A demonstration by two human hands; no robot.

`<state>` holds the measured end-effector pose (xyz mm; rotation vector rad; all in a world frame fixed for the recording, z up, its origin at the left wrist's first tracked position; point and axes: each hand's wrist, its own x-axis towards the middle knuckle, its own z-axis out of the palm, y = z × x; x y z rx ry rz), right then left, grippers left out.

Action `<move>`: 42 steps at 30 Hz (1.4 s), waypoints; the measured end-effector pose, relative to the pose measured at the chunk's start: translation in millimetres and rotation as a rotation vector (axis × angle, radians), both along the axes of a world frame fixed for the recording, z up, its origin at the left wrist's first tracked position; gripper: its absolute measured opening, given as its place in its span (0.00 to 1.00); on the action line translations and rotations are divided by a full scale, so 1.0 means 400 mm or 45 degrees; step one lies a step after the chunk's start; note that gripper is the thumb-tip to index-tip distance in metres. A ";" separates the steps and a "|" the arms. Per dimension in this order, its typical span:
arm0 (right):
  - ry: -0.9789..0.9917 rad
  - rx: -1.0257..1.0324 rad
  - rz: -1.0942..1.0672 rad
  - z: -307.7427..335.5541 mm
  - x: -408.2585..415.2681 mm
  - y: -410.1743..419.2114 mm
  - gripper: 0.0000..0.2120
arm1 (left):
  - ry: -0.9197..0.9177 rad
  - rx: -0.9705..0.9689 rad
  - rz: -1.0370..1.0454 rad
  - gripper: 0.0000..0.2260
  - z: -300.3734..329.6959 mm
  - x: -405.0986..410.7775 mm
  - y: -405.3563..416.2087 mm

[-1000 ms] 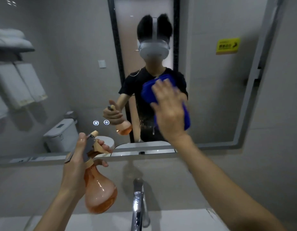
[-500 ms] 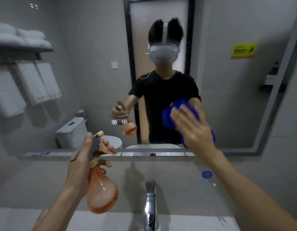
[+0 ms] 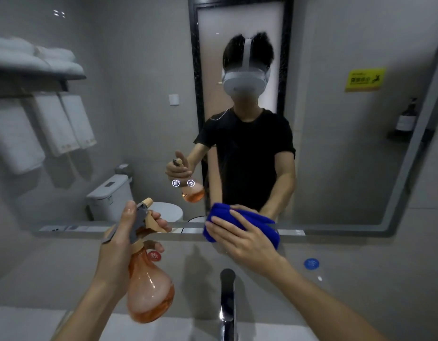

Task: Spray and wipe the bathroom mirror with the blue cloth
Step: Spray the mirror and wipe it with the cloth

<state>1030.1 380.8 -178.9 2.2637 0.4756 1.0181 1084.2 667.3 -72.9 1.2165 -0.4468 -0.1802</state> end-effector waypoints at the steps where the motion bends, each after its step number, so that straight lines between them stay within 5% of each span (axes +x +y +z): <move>1: 0.031 -0.050 -0.018 -0.010 -0.020 -0.029 0.25 | 0.006 -0.001 -0.001 0.28 -0.002 0.001 0.001; 5: -0.069 -0.003 0.012 0.096 -0.076 -0.081 0.27 | 0.008 0.030 0.002 0.31 -0.003 0.005 0.003; 11: -0.805 0.499 -0.047 0.486 -0.028 -0.078 0.19 | -0.032 0.022 -0.016 0.27 0.005 0.012 0.002; 15: -1.024 0.709 -0.105 0.532 0.051 0.007 0.21 | -0.053 0.019 0.003 0.26 0.010 0.021 0.001; 20: -0.524 0.368 0.055 0.248 0.057 0.052 0.24 | -0.027 0.029 -0.007 0.26 -0.003 0.021 0.000; 25: -0.023 0.131 -0.093 0.037 -0.041 -0.023 0.27 | -0.024 0.079 0.001 0.30 -0.027 0.000 0.017; 29: 0.024 0.139 -0.107 0.031 -0.081 -0.067 0.26 | -0.077 0.201 0.064 0.31 -0.052 -0.012 0.050; 34: -0.029 0.232 -0.119 0.007 -0.074 -0.059 0.45 | -0.098 0.330 0.159 0.27 -0.092 -0.011 0.125; 38: -0.118 0.195 -0.153 -0.007 -0.067 -0.044 0.33 | -0.054 0.327 0.251 0.30 -0.088 0.004 0.195; 42: -0.143 0.238 -0.216 -0.019 -0.061 -0.032 0.30 | -0.060 0.278 0.276 0.27 -0.081 0.032 0.240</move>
